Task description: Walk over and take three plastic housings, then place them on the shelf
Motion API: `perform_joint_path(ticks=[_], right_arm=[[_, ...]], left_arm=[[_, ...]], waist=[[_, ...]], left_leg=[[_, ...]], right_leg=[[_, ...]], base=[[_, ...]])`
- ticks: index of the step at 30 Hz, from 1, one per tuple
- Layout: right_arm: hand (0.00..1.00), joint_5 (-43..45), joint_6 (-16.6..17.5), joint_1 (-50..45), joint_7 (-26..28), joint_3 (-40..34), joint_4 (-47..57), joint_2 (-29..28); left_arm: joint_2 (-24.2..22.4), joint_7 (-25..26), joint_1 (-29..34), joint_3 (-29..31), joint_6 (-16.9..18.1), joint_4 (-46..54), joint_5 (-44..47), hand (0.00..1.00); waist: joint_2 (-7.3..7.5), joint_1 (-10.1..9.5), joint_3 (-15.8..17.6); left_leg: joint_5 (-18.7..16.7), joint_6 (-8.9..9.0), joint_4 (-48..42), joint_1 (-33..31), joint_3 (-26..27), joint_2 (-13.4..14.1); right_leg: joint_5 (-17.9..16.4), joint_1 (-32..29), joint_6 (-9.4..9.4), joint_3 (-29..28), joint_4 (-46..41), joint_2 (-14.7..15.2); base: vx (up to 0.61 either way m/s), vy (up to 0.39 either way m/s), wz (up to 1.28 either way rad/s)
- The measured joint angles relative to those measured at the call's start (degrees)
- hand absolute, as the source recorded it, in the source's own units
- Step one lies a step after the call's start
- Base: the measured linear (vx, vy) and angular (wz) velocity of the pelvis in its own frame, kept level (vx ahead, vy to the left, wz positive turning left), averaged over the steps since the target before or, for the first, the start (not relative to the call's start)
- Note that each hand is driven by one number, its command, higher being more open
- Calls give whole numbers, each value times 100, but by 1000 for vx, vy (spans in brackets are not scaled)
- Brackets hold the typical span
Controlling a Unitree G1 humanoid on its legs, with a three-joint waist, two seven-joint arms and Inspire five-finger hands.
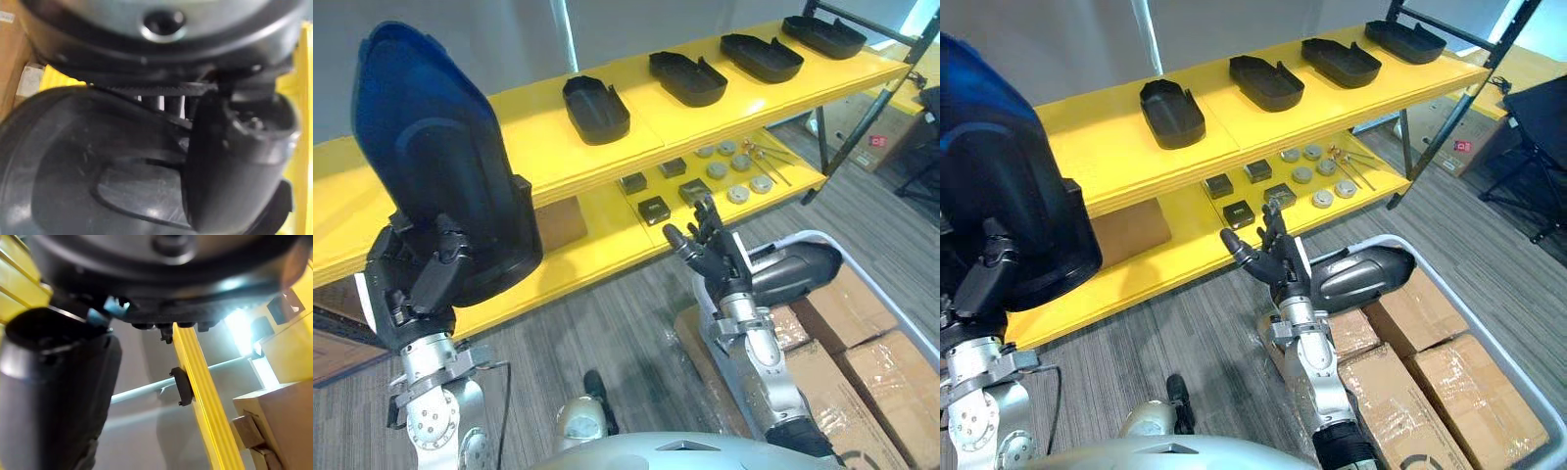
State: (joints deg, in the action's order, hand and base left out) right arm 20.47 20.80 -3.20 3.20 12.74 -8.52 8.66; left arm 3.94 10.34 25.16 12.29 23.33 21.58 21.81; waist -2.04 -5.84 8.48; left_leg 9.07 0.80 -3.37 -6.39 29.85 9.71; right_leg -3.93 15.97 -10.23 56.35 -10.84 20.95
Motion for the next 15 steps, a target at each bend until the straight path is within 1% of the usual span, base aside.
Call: perform_joint_path(ticks=[2,5,7,8,9,10,11,12,13,14,15], right_arm=[[100,-13,0,1,-51,-33,5,-2],[100,-224,1,29,-207,-91,78,17],[100,-336,2,164,-384,-107,92,23],[100,-357,2,284,-458,-107,97,25],[100,-356,2,343,-494,-107,102,16],[100,-324,16,502,-521,-130,112,-10],[100,-314,103,658,-528,-180,153,-41],[100,-304,151,709,-528,-216,211,-67],[100,-165,281,831,-523,-331,361,-57],[100,-98,328,840,-519,-407,425,-41],[100,37,380,873,-502,-588,543,-31]], left_arm=[[0,-51,-10,-59,-1,0,-53,0],[-1,-6,-10,-75,-1,0,-151,0],[1,66,-18,-71,1,0,-206,0],[2,71,-18,-69,1,0,-206,0],[6,70,-27,-66,2,0,-207,0],[26,95,-68,-57,11,0,-242,0],[56,156,-129,-23,15,-1,-399,0],[68,171,-169,17,15,0,-456,0],[115,131,-313,78,17,-5,-463,0],[144,83,-374,79,22,-5,-461,0],[228,-10,-510,123,39,-5,-463,0]], waist=[[-5,-4,31],[-2,-30,90],[6,-63,211],[38,-120,297],[65,-175,313],[145,-259,361],[212,-330,381],[248,-351,383],[278,-308,406],[272,-286,400],[274,-271,394]], left_leg=[[-9,-23,-3,-6,-4,-6],[-119,-84,-282,-189,-96,-16],[-339,-138,-766,-341,-217,-11],[-484,-130,-1023,-340,-241,-28],[-574,-136,-1138,-345,-243,-49],[-742,-174,-1313,-354,-249,-127],[-860,-198,-1476,-436,-292,-226],[-906,-221,-1535,-490,-319,-282],[-968,-297,-1596,-583,-544,-456],[-970,-338,-1570,-598,-677,-531],[-1024,-401,-1348,-500,-891,-681]], right_leg=[[-33,-9,26,-3,-11,4],[-211,-83,-67,-1,-322,169],[-344,-3,-160,68,-622,354],[-401,123,-212,140,-723,473],[-435,155,-244,148,-798,550],[-518,218,-243,187,-975,735],[-592,235,-115,238,-1140,902],[-616,245,-43,250,-1195,959],[-313,247,330,37,-1423,1039],[-126,183,534,-209,-1546,1045],[367,11,700,-862,-1862,1054]], base=[[-43,28,0],[-35,33,15],[-4,70,26],[13,89,19],[21,74,15],[29,87,21],[46,123,30],[74,166,69],[71,165,83],[81,194,115],[91,197,91]])
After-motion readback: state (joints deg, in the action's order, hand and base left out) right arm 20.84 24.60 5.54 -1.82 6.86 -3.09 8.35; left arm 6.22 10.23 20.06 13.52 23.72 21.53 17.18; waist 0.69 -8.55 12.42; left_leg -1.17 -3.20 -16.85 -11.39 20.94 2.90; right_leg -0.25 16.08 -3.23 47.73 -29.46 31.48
